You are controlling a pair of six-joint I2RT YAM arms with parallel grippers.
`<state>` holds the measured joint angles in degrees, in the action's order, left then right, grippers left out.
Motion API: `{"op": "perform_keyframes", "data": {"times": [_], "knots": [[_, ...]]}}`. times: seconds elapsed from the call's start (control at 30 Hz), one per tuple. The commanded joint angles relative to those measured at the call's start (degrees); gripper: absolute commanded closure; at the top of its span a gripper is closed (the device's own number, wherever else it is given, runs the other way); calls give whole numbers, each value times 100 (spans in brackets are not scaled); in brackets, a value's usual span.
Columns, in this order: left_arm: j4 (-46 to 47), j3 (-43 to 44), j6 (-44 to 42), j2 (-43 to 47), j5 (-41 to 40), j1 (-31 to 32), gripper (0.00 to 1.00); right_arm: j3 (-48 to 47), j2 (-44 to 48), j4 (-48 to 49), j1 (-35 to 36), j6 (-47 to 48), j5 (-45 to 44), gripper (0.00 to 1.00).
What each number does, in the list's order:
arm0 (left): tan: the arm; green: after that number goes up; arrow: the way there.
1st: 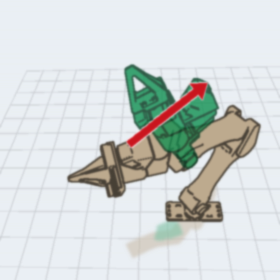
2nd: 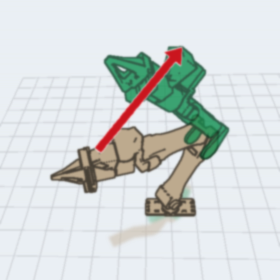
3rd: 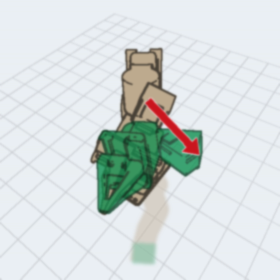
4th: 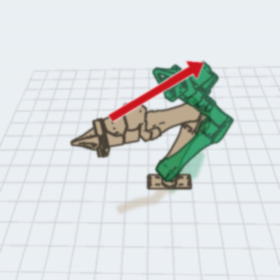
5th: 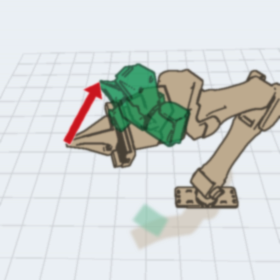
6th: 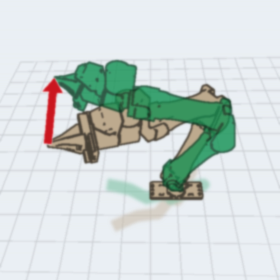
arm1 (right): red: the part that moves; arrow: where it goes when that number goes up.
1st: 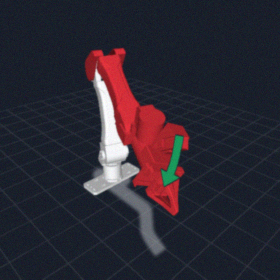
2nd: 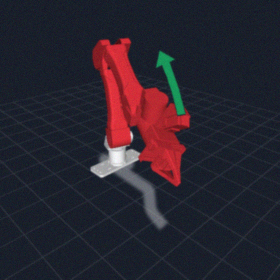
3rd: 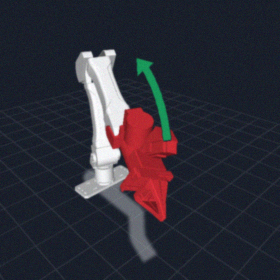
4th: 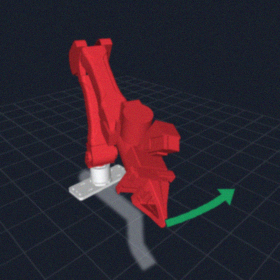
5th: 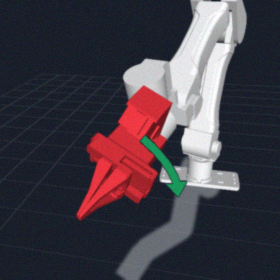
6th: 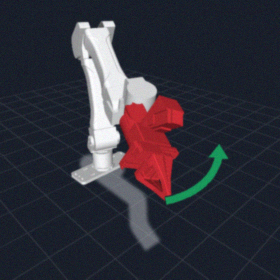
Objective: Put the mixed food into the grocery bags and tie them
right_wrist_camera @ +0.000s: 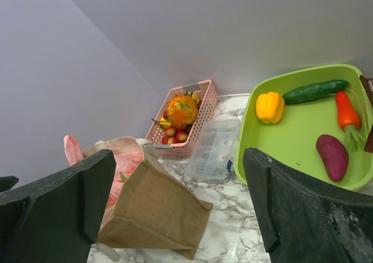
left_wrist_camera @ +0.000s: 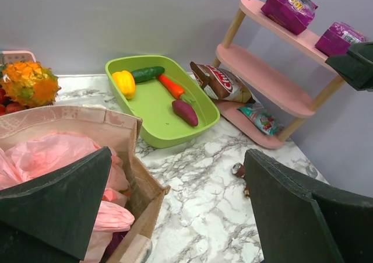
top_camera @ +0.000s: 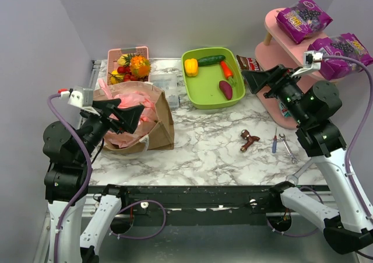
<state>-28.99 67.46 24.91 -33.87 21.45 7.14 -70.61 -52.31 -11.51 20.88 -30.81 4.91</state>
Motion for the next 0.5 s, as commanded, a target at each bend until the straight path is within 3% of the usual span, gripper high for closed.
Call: {"op": "perform_keyframes", "data": {"times": [0.0,0.47], "knots": [[-39,-6,-81,19,-132,-23,1,126,90,105,-34,146,-160,0],[-89,-165,-126,162,-207,-24,2,153,30,-1,-35,319,150,0]]}}
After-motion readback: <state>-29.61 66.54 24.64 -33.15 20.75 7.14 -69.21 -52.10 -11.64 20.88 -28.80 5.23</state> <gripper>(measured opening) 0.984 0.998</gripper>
